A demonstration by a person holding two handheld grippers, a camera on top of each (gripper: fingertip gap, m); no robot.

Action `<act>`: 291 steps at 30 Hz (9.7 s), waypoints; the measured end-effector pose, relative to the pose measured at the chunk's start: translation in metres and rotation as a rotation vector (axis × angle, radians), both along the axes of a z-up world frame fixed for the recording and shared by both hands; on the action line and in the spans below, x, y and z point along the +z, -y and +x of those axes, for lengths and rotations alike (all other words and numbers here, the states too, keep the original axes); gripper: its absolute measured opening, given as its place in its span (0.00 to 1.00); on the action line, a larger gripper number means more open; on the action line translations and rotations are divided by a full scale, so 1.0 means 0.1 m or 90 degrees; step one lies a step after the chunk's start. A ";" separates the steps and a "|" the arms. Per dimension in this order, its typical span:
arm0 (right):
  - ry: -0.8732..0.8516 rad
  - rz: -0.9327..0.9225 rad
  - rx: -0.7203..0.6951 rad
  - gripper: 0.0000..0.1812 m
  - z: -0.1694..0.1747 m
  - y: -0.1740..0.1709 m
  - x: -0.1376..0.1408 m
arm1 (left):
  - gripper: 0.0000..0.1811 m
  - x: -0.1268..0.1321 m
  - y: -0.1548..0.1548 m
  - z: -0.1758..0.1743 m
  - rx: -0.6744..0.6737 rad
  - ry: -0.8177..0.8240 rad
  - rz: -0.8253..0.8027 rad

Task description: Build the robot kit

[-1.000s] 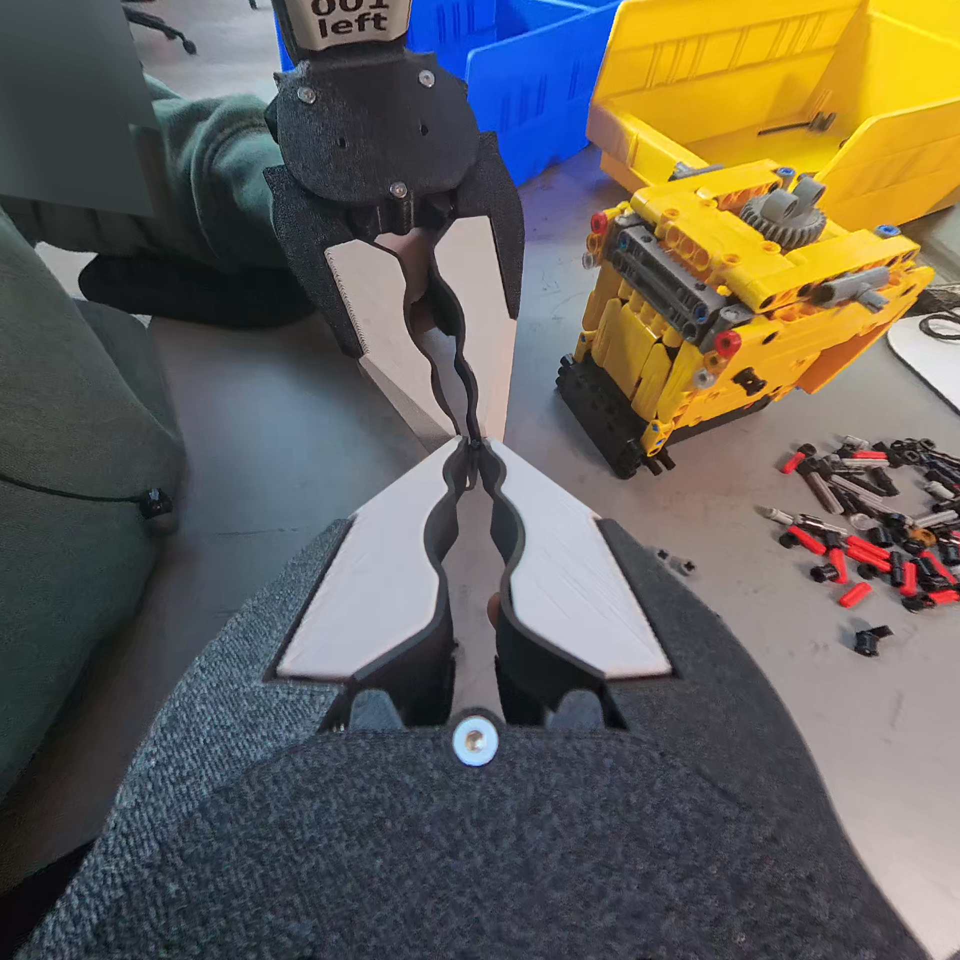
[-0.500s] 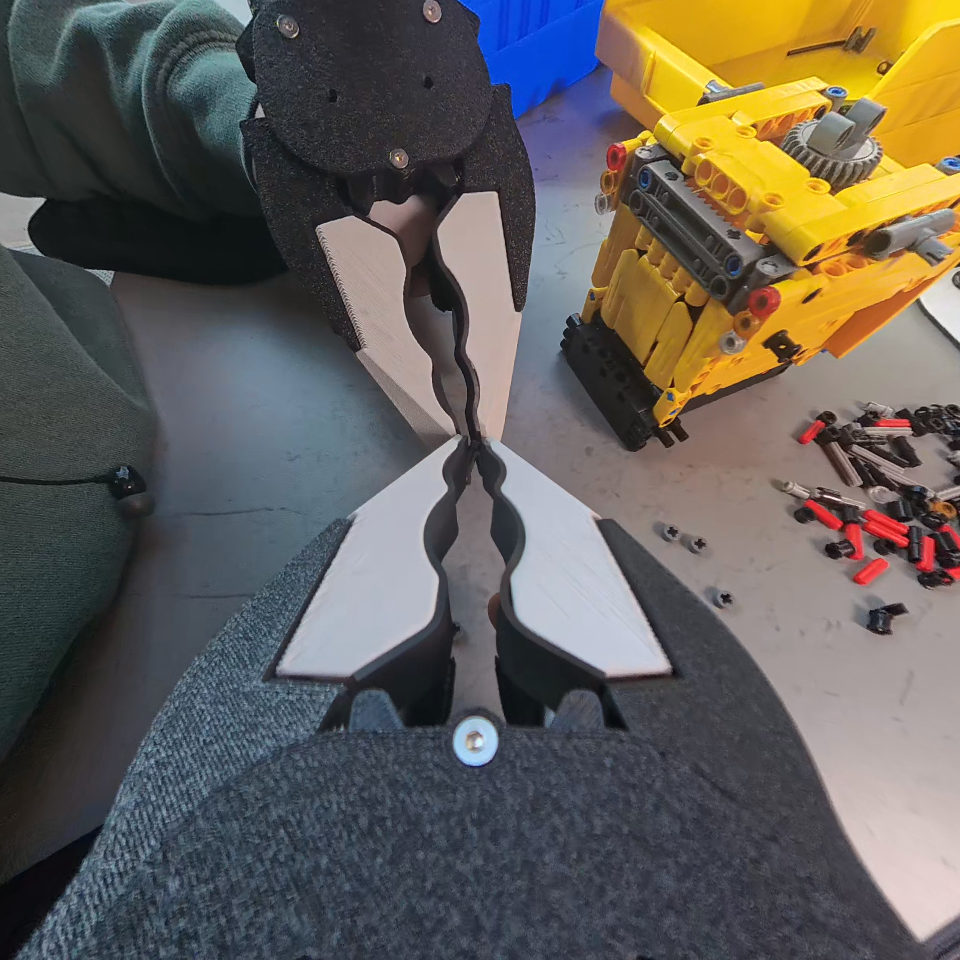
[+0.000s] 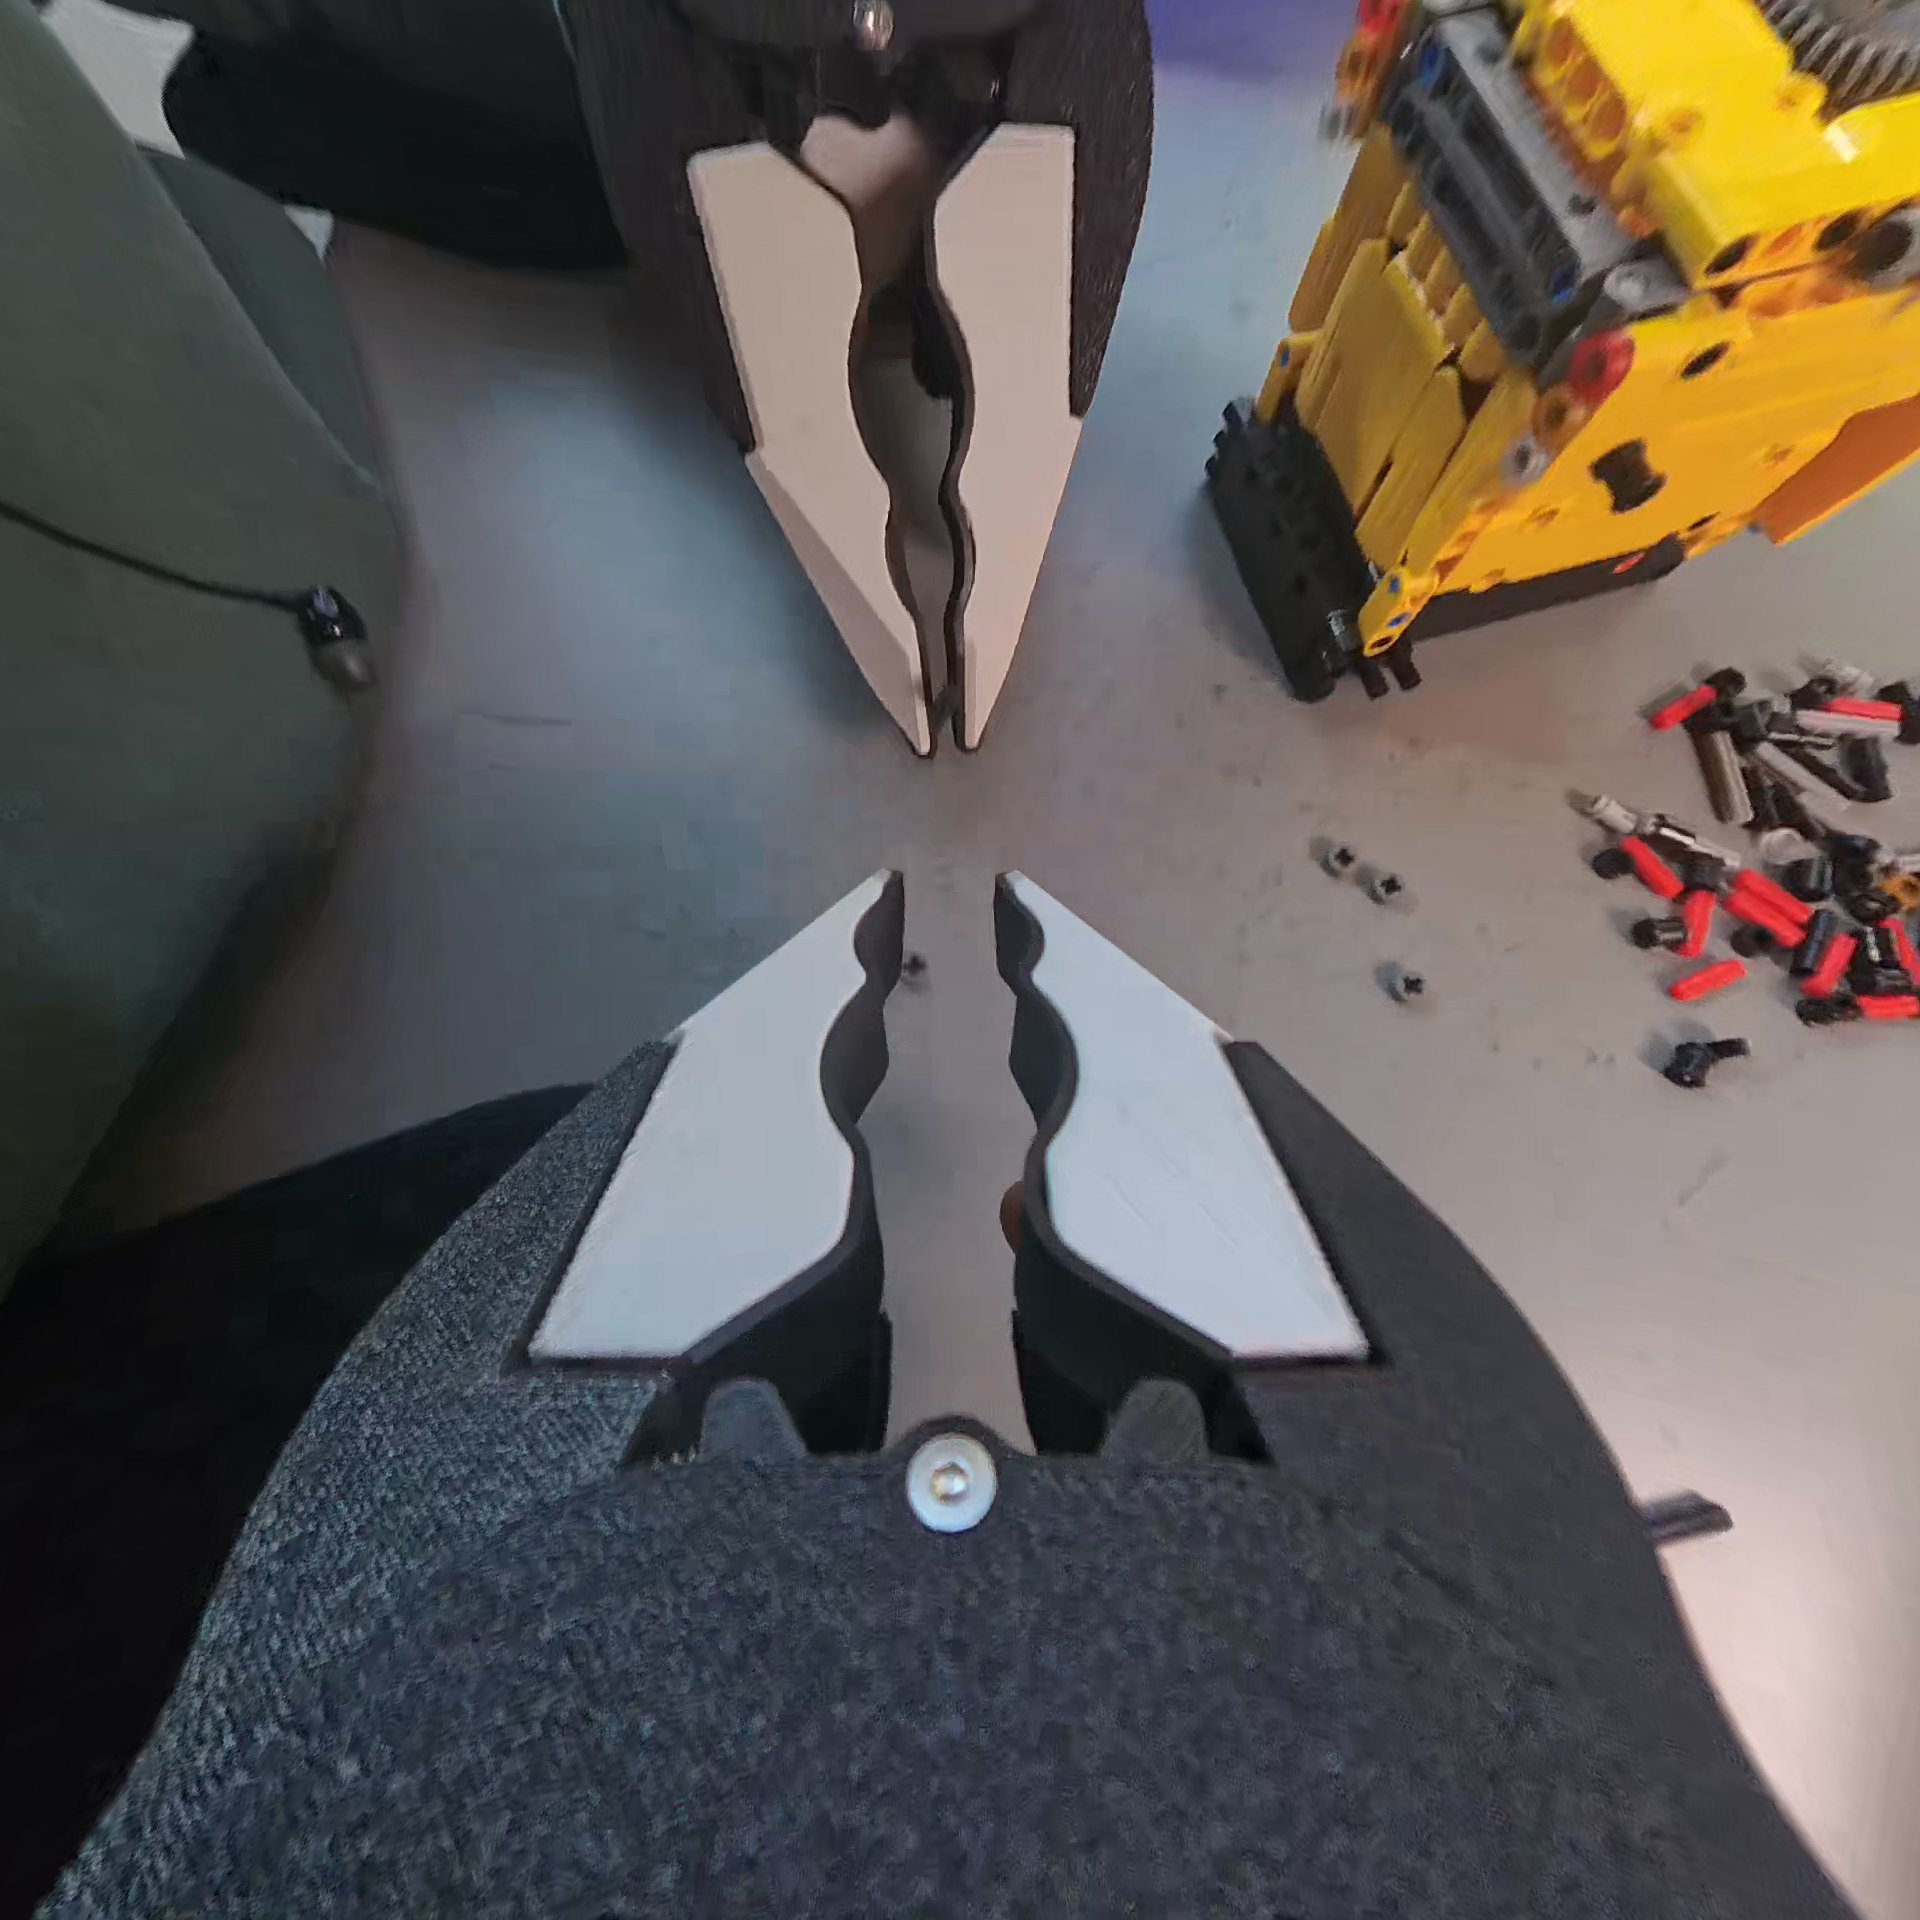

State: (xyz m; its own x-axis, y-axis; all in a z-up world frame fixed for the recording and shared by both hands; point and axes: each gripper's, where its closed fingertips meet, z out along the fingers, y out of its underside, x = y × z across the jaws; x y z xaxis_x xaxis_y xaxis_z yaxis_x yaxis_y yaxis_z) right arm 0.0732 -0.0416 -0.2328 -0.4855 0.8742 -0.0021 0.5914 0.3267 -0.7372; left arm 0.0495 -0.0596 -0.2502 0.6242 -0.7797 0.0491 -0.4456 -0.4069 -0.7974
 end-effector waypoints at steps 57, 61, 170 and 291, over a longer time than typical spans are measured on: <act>-0.125 -0.083 0.025 0.03 -0.18 0.29 0.47 | 0.02 0.41 0.08 0.14 -0.072 0.085 0.140; -0.122 -0.104 0.034 0.03 -0.17 0.32 0.47 | 0.01 0.42 0.10 0.16 -0.084 0.090 0.145; -0.194 -0.063 0.040 0.04 -0.25 0.26 0.35 | 0.02 0.40 0.08 0.05 -0.055 0.032 0.116; -0.376 -0.207 -0.070 0.02 -0.33 -0.21 0.76 | 0.19 0.79 -0.08 -0.83 0.123 0.103 0.195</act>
State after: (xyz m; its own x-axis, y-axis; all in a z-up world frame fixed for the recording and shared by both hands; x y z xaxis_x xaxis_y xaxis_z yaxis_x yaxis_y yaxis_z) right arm 0.0405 -0.0206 -0.1570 -0.3941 0.9184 -0.0356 0.0765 -0.0058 -0.9971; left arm -0.0336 -0.0519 -0.1714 0.7641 -0.6425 -0.0577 -0.2425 -0.2033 -0.9486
